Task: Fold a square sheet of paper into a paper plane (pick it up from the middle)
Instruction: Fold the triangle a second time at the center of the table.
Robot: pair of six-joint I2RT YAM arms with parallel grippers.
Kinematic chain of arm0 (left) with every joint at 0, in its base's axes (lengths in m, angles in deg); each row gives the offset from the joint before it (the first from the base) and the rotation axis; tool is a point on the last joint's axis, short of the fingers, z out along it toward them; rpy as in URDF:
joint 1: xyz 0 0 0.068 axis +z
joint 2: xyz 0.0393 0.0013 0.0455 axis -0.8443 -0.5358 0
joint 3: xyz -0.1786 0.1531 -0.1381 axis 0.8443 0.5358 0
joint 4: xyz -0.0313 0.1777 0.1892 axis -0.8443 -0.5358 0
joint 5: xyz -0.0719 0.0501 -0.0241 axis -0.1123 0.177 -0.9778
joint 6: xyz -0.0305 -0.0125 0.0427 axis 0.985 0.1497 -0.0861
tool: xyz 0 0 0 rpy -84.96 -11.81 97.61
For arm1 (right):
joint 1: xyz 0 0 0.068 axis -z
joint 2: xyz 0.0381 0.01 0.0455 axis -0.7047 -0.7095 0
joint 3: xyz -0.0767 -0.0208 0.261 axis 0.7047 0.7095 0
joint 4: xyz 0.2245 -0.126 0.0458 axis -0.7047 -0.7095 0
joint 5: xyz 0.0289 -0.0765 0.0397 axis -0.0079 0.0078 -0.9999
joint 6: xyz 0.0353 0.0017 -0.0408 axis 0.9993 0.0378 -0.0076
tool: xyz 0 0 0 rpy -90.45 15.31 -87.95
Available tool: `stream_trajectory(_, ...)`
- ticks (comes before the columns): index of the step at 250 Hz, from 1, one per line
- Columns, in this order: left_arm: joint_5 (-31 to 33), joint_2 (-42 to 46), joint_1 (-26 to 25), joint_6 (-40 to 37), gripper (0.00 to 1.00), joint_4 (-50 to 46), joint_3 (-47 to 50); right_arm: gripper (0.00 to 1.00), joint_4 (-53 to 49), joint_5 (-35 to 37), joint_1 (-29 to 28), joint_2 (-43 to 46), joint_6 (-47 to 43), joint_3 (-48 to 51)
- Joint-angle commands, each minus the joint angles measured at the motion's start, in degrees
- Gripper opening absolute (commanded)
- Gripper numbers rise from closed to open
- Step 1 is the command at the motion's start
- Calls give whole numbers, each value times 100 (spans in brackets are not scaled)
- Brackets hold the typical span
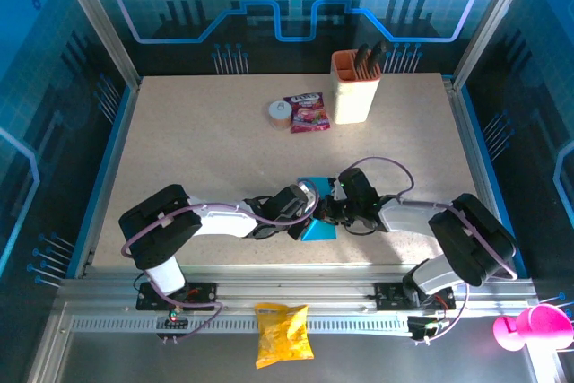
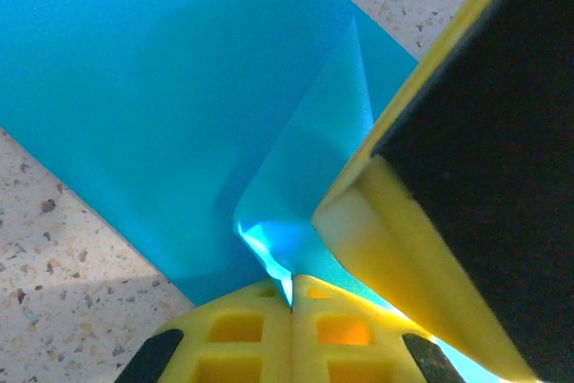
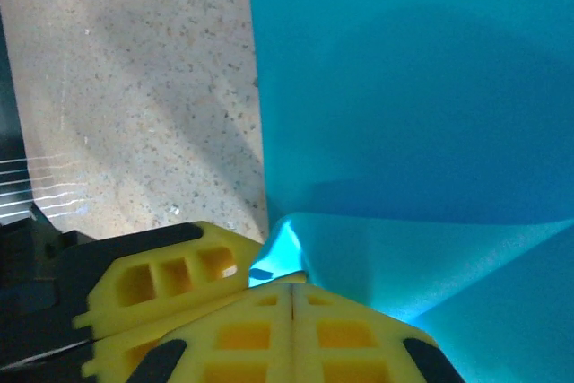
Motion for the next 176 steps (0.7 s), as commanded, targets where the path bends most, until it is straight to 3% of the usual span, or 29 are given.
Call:
stream_trajectory(1, -19, -108, 48, -97, 4, -67, 75, 0, 260, 83, -59, -215, 62, 96)
stream_trajectory(48, -43, -51, 54, -112, 5, -109, 68, 0, 611, 105, -13, -605, 110, 199)
stream_trajectory(73, -41, 26, 88, -96, 11, -131, 50, 0, 739, 85, 3, -739, 155, 251)
stream_trajectory(101, -16, 237, 153, -49, 26, -165, 37, 0, 828, 94, 12, -806, 167, 324)
stream_trajectory(140, 53, 781, 335, 206, 60, -98, 219, 0, 851, 124, 12, -817, 178, 415)
stream_trajectory(176, -163, 1246, 414, 420, 64, 27, 441, 0, 917, 103, 11, -860, 202, 440)
